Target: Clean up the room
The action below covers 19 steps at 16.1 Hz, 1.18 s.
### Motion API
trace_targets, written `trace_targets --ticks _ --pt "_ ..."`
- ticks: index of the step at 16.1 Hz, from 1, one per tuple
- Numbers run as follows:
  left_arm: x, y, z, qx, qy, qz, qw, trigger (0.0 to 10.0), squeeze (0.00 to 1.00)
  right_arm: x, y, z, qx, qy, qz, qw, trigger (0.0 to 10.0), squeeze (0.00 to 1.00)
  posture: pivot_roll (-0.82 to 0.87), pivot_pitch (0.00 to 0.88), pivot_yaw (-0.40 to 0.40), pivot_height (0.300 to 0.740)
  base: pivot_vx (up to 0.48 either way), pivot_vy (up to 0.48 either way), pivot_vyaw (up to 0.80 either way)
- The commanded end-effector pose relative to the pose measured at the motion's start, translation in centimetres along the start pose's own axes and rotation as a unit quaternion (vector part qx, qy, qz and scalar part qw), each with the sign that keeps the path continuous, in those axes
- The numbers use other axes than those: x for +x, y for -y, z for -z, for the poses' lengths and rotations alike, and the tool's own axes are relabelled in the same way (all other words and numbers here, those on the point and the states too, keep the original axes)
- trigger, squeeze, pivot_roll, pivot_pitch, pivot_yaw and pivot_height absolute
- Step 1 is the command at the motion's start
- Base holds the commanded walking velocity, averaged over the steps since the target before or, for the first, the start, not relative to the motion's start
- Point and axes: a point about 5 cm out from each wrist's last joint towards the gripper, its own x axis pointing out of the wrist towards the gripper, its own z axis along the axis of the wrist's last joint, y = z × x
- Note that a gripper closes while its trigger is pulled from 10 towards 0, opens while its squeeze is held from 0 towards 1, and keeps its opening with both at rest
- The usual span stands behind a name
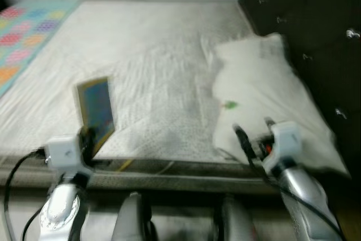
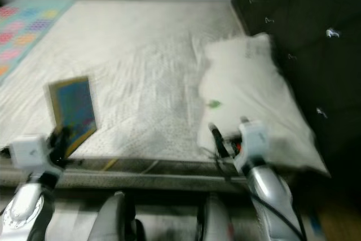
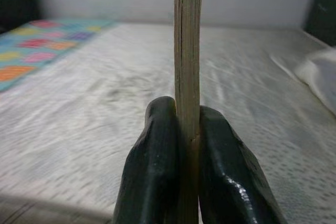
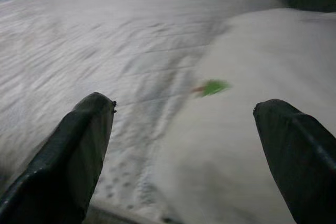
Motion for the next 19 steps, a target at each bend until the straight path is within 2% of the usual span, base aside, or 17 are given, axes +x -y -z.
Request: trace_targets --ticks 1,8,19 --pt "-0.55 -0.59 0.46 0.003 -0.010 -0.009 1.000 10.0 0.00 0.48 -0.44 -0.50 -0.003 0.011 -0.010 1.000 10.0 0.00 -0.08 0.130 0.032 0.599 0.000 0.000 0.00" --pt "-0.61 -0.29 0.22 -0.003 -0.004 0.006 1.000 10.0 0.00 0.58 -0.67 -0.33 -0.005 0.010 -0.015 1.000 10.0 0.00 -0.07 0.134 0.033 0.599 0.000 0.000 0.00" --pt "-0.26 0.09 0.15 -0.010 0.000 0.017 1.000 10.0 0.00 0.80 -0.64 -0.35 -0.010 0.009 -0.018 1.000 10.0 0.00 -0.08 0.132 0.026 0.599 0.282 0.000 0.00"
